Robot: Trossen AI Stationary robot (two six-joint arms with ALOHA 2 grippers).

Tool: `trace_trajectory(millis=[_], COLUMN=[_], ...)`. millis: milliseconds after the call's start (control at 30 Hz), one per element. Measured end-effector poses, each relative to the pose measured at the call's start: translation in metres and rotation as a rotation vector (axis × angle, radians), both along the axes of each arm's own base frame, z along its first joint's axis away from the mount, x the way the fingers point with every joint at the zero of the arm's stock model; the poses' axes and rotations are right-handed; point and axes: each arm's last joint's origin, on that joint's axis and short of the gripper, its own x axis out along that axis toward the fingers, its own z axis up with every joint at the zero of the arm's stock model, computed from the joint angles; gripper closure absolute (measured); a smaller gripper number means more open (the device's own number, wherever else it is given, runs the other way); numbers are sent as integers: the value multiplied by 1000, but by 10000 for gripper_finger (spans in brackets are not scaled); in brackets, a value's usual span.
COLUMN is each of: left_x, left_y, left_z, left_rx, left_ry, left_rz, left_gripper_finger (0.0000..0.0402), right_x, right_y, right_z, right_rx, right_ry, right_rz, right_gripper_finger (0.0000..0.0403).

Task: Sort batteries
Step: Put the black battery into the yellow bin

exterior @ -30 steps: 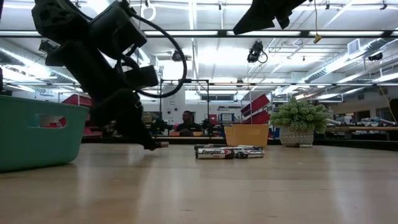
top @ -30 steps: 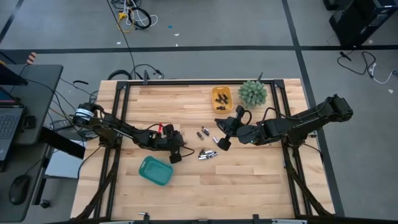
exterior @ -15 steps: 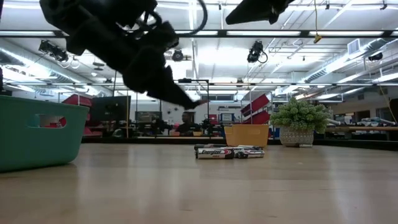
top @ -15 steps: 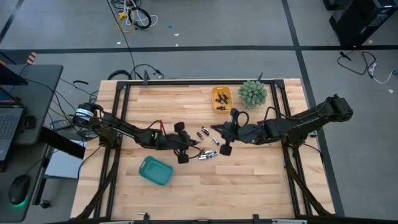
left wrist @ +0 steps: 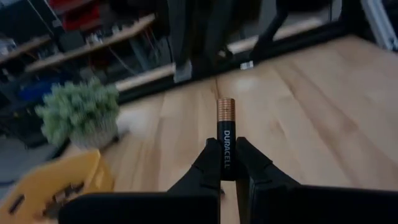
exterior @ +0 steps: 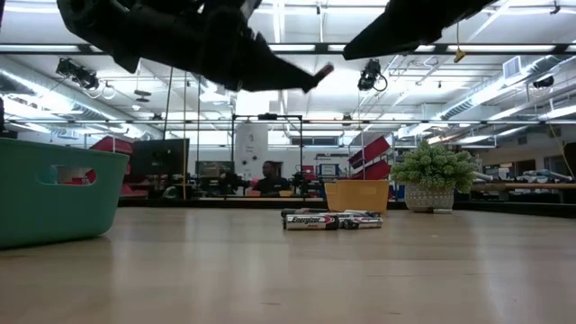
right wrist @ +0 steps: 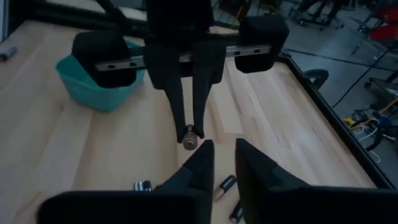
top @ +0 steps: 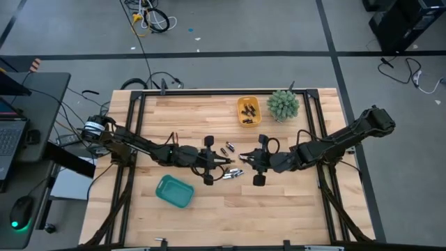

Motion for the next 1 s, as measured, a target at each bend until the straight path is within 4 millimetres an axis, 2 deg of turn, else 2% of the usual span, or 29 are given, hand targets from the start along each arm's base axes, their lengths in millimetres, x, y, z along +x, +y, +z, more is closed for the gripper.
trace_trajectory(millis=[200, 333, 1000], left_x=[1, 1, 1], left_y=[0, 0, 2], left_z=[4, 4, 10], left_rx=[19, 19, 9], left_ry=[-37, -38, -98], left_rz=[-4, -4, 45], left_gripper_finger=[396, 396, 396], right_x=[11, 15, 17], right_y=[2, 2, -1], right_z=[-6, -10, -8], right_rx=[-29, -43, -21], right_ry=[-46, -54, -75], right_rz=[16, 11, 17], right_gripper_finger=[279, 257, 265])
